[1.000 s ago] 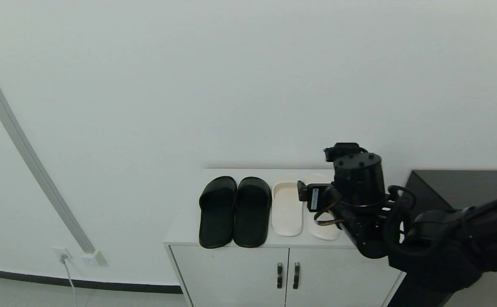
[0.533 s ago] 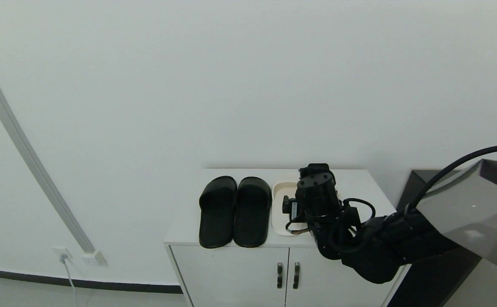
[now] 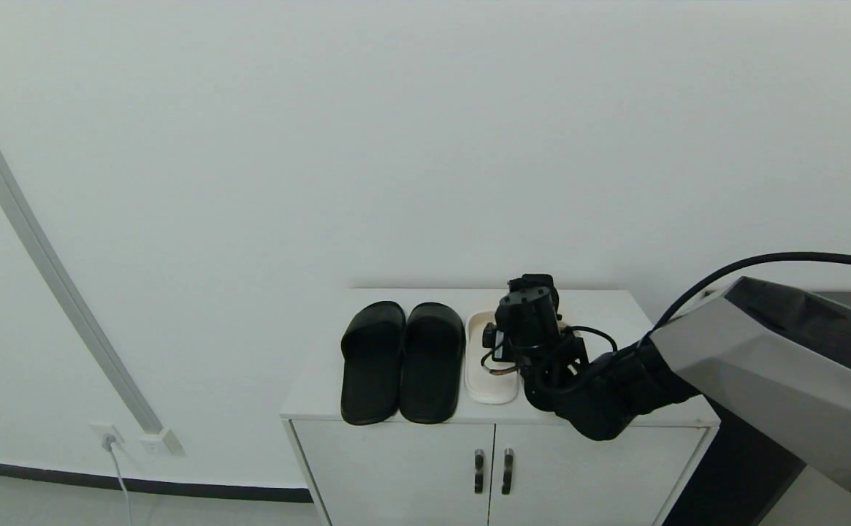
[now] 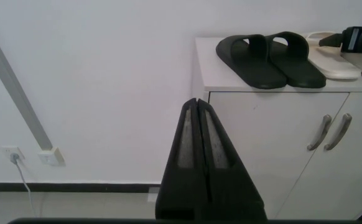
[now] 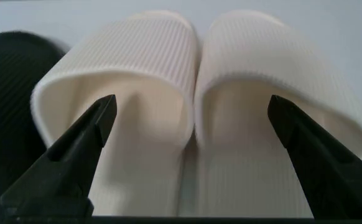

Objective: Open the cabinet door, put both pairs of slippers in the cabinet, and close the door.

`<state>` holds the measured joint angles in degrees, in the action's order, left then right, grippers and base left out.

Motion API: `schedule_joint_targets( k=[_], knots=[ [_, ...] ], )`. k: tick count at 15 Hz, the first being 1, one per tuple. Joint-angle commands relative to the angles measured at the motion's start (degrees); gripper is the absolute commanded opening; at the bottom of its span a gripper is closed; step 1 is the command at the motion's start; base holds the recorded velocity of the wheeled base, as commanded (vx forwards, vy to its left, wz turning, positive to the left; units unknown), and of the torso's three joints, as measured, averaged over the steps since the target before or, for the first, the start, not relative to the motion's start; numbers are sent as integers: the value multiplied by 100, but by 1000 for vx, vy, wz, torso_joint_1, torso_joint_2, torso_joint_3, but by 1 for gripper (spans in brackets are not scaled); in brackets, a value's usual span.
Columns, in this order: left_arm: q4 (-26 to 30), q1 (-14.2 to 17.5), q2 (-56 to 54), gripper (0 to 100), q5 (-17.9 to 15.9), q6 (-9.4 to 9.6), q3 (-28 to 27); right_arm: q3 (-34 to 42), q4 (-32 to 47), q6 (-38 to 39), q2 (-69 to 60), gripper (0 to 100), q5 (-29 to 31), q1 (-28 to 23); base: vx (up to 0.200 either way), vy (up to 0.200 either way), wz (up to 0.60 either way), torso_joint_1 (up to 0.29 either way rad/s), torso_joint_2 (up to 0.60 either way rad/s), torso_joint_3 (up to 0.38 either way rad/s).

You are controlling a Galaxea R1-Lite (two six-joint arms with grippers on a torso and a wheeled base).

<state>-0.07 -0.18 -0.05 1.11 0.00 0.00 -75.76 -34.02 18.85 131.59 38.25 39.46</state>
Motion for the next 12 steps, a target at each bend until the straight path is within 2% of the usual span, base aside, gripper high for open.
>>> schedule_joint_targets(
  k=[1,8,9,12],
  knots=[
    [-1,1,5,0,3,0,0,-334,89,-4,245,100,-2,-123,0,0,0,0,0,0],
    [-1,1,5,0,3,-9,0,-659,238,-4,429,100,-213,-334,0,0,0,0,0,0],
    [-1,1,5,0,3,-9,0,-685,238,-4,438,0,-213,-343,0,0,0,0,0,0],
    [-1,1,5,0,3,-9,0,-685,238,-4,438,0,-222,-343,0,0,0,0,0,0]
  ],
)
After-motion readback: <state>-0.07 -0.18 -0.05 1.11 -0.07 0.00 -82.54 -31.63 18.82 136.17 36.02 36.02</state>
